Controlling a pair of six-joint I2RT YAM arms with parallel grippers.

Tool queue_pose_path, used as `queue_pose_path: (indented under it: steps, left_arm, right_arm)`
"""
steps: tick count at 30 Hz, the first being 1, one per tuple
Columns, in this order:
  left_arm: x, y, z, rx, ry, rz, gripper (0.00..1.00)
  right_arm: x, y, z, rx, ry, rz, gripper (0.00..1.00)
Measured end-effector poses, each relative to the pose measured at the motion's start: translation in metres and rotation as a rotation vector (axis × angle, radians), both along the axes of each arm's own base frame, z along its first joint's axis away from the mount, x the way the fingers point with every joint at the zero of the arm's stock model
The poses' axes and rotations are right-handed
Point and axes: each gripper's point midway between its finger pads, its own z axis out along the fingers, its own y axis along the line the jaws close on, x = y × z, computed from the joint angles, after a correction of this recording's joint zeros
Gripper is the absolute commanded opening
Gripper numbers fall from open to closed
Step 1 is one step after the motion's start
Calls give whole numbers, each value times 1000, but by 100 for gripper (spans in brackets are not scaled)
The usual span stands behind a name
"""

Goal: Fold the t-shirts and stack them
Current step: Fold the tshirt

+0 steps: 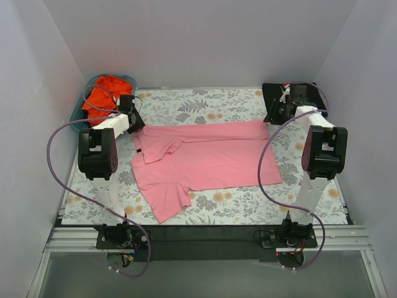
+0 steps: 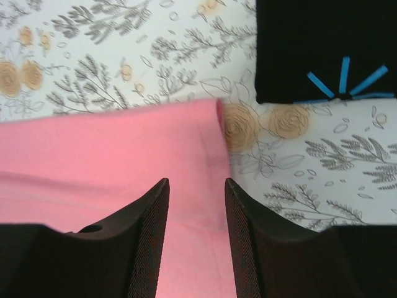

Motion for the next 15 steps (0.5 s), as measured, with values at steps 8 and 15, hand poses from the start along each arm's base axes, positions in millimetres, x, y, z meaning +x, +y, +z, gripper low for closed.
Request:
queue_pose_path:
  steps: [8, 15]
  left_arm:
    - [-3, -16, 53, -54, -107, 16, 47]
    - [-1, -26, 72, -73, -154, 18, 17]
  right_arm:
    - [17, 33, 14, 48, -76, 66, 43]
    - [26, 41, -20, 93, -39, 71, 34]
